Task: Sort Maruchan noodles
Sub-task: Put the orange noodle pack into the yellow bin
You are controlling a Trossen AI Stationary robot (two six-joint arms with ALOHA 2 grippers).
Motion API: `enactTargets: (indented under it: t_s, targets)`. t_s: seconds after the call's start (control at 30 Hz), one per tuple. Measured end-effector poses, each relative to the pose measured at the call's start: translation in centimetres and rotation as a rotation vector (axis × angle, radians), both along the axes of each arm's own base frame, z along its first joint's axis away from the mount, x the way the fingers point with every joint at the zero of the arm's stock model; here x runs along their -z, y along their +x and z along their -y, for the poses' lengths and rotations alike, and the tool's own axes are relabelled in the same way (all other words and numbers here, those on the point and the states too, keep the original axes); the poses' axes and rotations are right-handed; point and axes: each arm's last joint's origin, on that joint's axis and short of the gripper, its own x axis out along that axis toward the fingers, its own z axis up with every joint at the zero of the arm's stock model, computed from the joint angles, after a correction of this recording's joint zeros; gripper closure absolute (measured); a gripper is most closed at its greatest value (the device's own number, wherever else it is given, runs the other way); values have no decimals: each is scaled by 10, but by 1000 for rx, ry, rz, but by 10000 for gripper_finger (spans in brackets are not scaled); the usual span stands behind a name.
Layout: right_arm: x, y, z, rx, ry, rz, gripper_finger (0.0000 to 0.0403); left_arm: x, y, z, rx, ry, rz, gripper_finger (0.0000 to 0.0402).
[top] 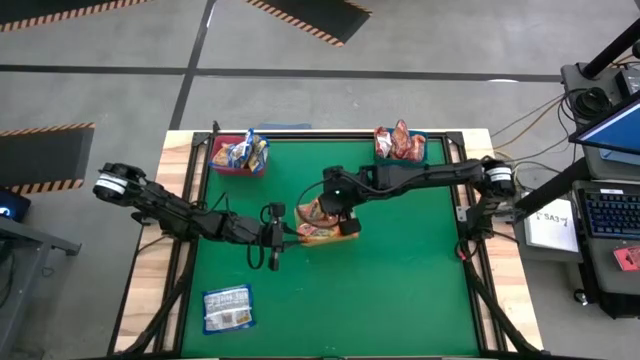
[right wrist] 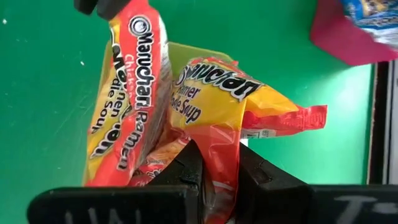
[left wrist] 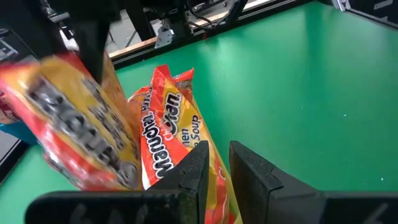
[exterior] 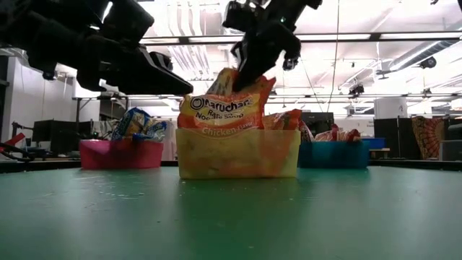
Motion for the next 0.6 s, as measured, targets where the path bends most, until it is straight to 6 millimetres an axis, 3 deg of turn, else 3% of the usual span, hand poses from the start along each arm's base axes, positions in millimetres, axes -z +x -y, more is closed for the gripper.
enactTargets:
  t_s: [0.23,0.6]
  targets:
    - [12,8,-2,-32,-21,-12,351,-13,-3,-1,1,-12,61,355]
    - [10,11,-6,-3,5,29,301,-48,-15,-12,-41,-27,212,354]
